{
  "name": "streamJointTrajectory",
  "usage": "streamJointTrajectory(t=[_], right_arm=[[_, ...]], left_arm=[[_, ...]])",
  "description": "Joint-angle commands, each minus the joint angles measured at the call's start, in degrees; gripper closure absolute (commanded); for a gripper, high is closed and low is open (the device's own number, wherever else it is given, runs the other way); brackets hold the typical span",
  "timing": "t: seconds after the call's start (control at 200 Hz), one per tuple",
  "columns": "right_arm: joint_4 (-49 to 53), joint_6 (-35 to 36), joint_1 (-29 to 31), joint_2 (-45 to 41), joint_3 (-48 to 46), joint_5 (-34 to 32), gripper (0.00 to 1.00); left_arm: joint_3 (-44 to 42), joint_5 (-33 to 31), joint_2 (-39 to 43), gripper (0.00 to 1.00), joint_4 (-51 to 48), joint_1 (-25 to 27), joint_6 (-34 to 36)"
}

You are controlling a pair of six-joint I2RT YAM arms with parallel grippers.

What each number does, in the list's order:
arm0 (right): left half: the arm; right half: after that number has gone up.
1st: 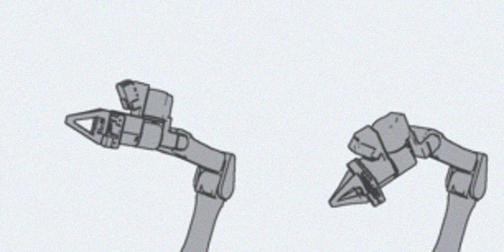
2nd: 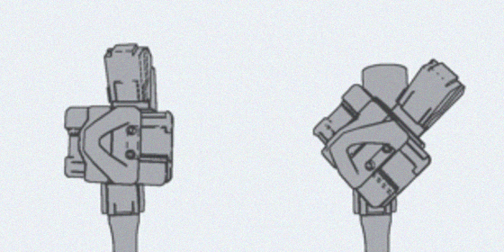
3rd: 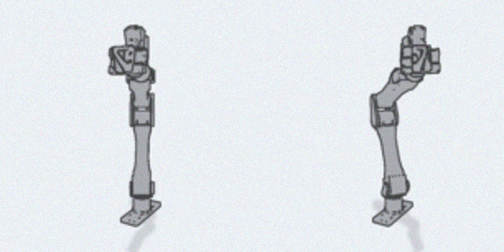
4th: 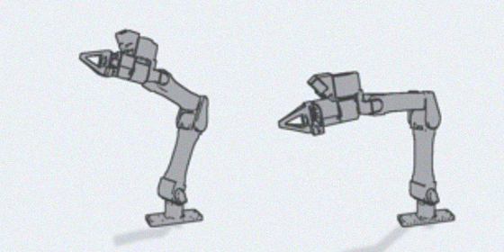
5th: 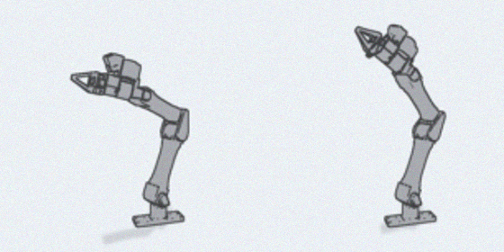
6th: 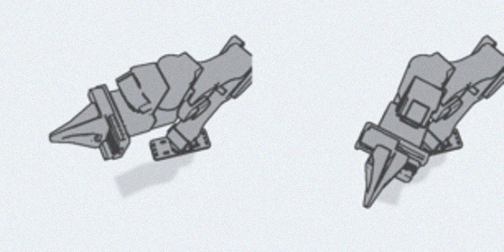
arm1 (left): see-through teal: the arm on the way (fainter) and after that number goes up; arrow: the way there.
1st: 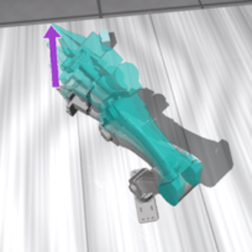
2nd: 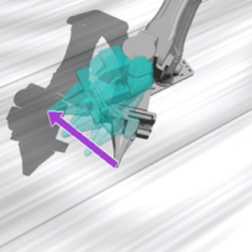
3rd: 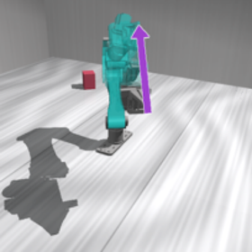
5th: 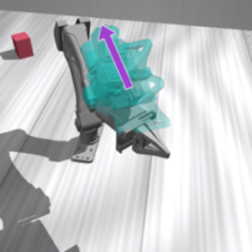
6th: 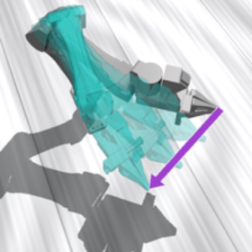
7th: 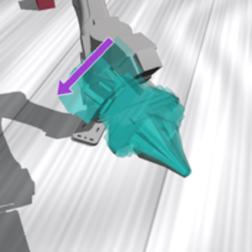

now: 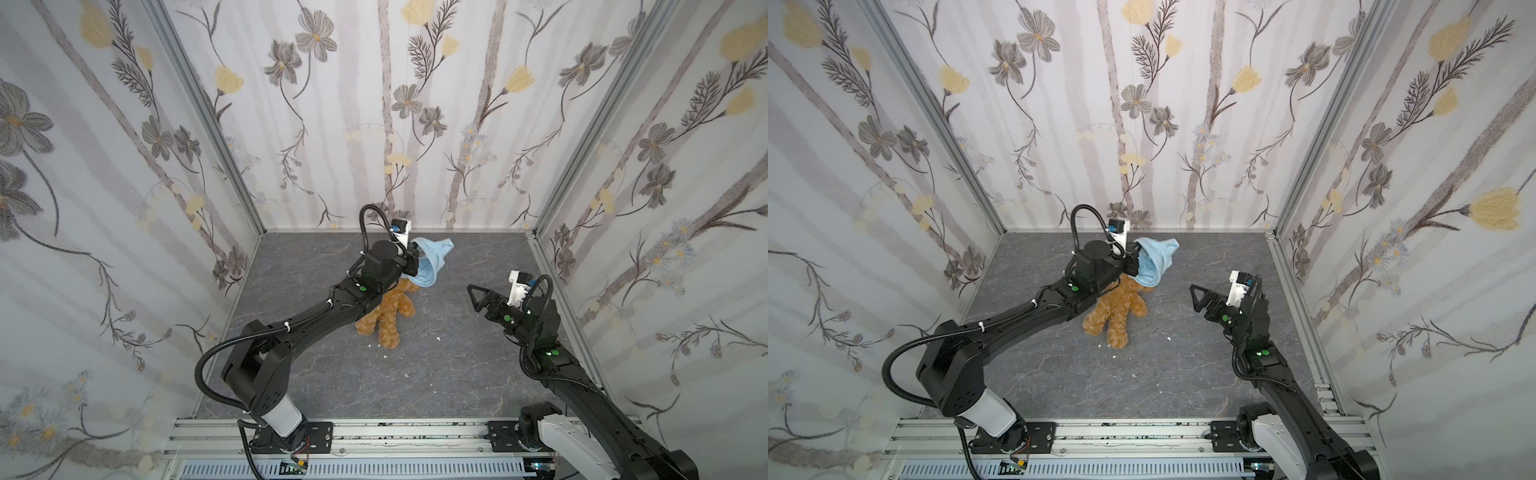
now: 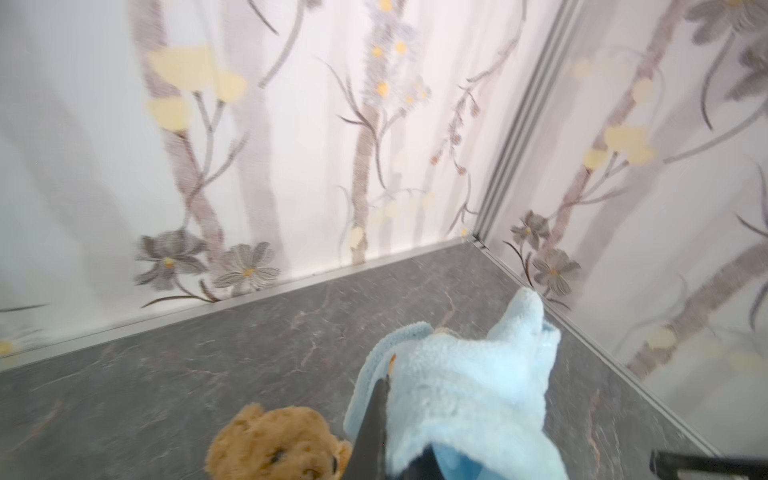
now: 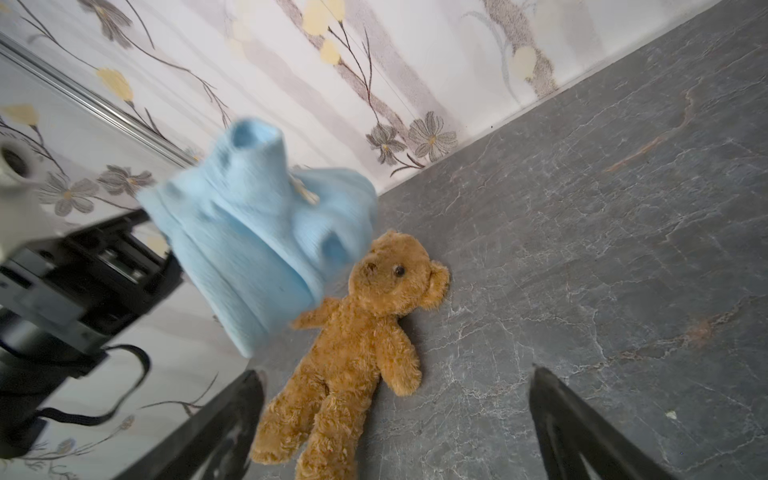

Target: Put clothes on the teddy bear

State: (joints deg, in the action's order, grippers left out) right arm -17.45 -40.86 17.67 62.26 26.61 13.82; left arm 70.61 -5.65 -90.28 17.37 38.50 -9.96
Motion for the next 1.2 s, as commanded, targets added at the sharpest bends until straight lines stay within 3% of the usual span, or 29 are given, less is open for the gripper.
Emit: streamJointTrajectory(t=[0.0,0.125,0.31,0.485,0.53,0.625,0.784,0.869,0.959,1.064,1.194], right_arm=[[-2.02,-0.22,8.69,8.68,4.83,-11.98,0.0],[-3.15,0.2,18.8,25.24,15.92,-11.73,0.01],[-1.64,5.51,31.44,43.3,32.18,-5.48,0.11],[7.77,10.9,35.37,53.92,42.8,-6.43,0.19],[12.03,12.86,35.33,56.26,44.67,-6.12,0.28],[17.04,15.56,34.61,55.67,41.62,-7.6,0.41],[18.33,15.28,29.79,45.26,25.9,-9.84,0.48],[18.27,15.5,26.04,38.07,20.47,-10.35,0.45],[16.23,16.2,25.72,32.83,20.33,-9.35,0.28],[14.82,17.4,25.18,32.19,24.79,-9.12,0.08],[14.71,18.1,21.89,33.97,29.87,-9.05,0.02]], left_arm=[[0.6,-5.53,4.72,1.0,-7.37,-3.63,-5.12],[-1.58,-10.53,10.56,1.0,-9.91,-10.06,-5.46],[-6.59,-9.76,16.14,1.0,-11.34,-19.64,-7.82],[-9.99,-8.48,17.68,1.0,-11.38,-23.49,-8.06],[-10.48,-7.79,17.81,1.0,-11.3,-23.8,-7.98],[-11.56,-6.12,17.94,1.0,-11.33,-23.98,-7.89],[-13.33,-2.98,17.95,1.0,-11.21,-23.95,-9.47],[-13.95,-0.86,19.49,1.0,-11.21,-23.92,-10.32],[-14.27,0.71,19.95,1.0,-11.21,-23.91,-10.61],[-14.57,0.38,20.96,1.0,-11.21,-23.87,-10.16],[-15.07,0.27,22.31,1.0,-11.21,-23.88,-9.91]])
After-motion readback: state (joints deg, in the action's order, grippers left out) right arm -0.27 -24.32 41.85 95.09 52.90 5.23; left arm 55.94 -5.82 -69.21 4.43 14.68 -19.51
